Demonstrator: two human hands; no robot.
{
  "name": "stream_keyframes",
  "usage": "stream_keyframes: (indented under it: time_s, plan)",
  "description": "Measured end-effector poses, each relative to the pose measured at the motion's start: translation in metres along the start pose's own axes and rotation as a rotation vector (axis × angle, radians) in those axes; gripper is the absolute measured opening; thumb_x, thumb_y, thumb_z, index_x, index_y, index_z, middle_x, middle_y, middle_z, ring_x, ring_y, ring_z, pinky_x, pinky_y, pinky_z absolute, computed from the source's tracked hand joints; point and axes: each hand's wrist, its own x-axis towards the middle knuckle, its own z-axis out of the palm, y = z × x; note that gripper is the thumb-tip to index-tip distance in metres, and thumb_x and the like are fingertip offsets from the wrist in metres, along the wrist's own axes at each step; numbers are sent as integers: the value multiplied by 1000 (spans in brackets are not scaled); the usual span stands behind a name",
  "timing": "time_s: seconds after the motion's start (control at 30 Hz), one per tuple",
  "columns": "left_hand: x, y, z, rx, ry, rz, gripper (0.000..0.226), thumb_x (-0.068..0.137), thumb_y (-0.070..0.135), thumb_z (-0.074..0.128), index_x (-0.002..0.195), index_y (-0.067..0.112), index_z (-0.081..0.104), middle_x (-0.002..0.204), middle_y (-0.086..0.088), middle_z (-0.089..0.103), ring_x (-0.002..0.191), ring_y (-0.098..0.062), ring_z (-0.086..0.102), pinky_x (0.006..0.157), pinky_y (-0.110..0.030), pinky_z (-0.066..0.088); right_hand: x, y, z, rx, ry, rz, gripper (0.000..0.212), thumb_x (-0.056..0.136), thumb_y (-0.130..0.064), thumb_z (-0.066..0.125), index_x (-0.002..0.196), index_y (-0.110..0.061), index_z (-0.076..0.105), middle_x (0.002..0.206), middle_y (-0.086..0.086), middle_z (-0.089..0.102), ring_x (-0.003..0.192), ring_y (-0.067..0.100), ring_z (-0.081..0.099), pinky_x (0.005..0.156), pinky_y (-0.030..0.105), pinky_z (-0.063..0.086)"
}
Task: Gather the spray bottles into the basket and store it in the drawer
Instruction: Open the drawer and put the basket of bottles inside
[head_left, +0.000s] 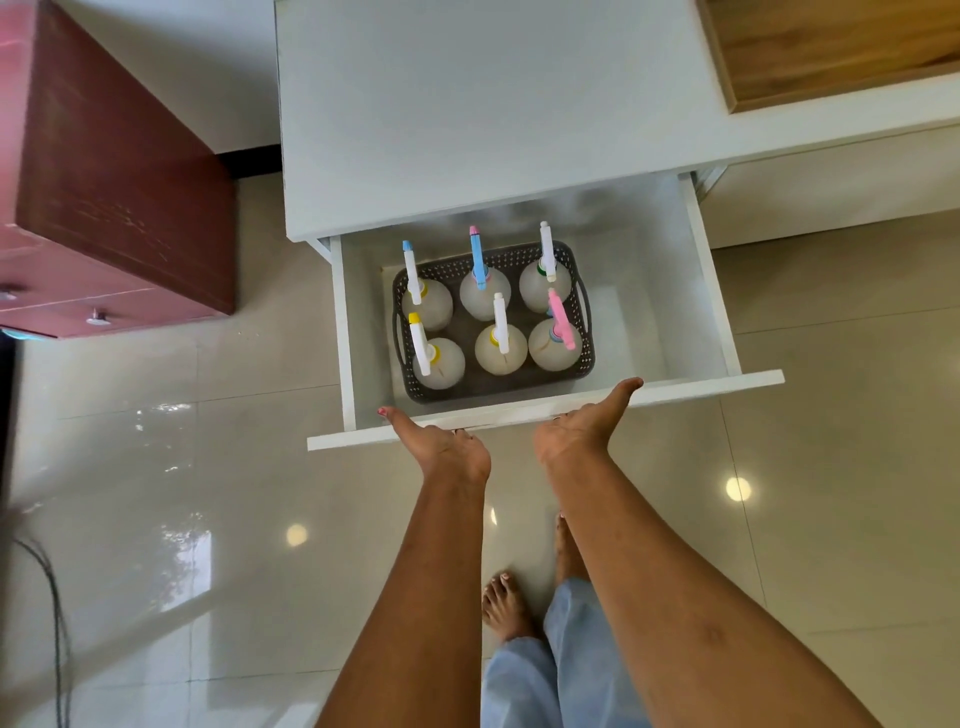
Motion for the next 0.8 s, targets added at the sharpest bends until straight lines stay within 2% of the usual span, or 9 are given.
stream_keyframes:
  time_s: [0.43,0.8]
  plan:
    - [31,28,74,65,-80,83,101,79,78,30,151,16,-3,161,-5,-8,148,-23,-8,120,-42,-3,39,-19,78,-34,-127,2,93,76,-79,37,149,-35,0,161,-5,-5,148,21,-4,119,48,0]
    - [58,64,129,161,-175,106,99,79,78,29,151,15,2,161,-6,3,149,-23,4,121,-42,8,60,-36,144,-111,-236,46,98,72,-80,42,149,-35,1,160,-4,-6,148,19,-5,120,45,1]
